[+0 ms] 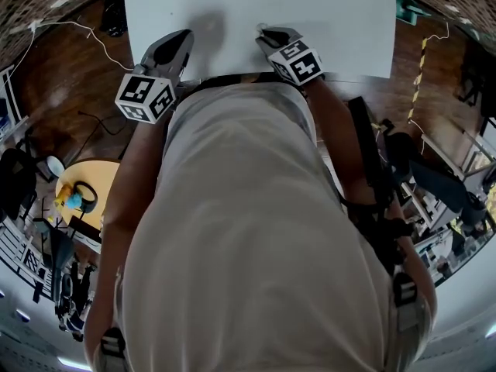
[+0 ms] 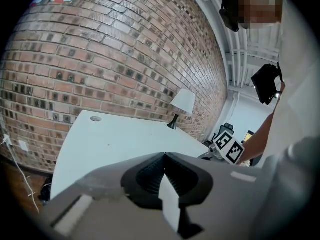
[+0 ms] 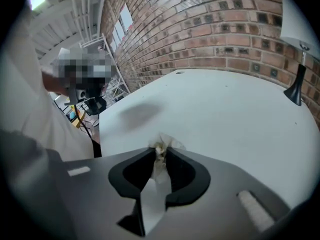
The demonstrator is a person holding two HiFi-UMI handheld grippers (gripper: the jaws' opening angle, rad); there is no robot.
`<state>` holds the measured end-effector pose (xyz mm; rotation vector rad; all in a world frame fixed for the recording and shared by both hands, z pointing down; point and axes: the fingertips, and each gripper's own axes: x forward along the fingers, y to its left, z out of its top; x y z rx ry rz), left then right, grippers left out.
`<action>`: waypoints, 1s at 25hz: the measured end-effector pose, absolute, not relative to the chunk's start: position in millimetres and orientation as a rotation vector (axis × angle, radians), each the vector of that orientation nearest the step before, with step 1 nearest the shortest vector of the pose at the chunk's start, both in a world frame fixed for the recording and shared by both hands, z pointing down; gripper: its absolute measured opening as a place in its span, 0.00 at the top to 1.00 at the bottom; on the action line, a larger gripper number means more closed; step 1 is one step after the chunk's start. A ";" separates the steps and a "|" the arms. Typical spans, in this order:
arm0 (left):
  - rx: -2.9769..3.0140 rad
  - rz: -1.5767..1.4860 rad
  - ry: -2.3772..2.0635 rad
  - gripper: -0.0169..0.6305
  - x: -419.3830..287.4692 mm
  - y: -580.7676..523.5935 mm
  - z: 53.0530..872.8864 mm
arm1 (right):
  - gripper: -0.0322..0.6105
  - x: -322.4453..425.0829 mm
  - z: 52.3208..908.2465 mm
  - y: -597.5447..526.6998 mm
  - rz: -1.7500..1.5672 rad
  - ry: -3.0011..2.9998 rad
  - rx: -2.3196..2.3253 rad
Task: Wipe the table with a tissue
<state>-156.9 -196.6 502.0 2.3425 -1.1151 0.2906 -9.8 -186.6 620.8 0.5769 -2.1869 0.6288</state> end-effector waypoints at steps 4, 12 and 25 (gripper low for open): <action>2.359 0.265 -1.093 0.96 -162.9 -203.9 500.1 | 0.84 11.1 622.6 -187.6 0.517 -2.142 0.536; 2.390 0.227 -1.034 0.96 -159.7 -204.5 502.6 | 0.84 115.7 593.5 -237.4 0.577 -2.050 1.088; 2.410 0.276 -0.983 0.96 -128.7 -204.2 505.4 | 0.83 40.6 622.3 -173.1 0.431 -2.113 0.598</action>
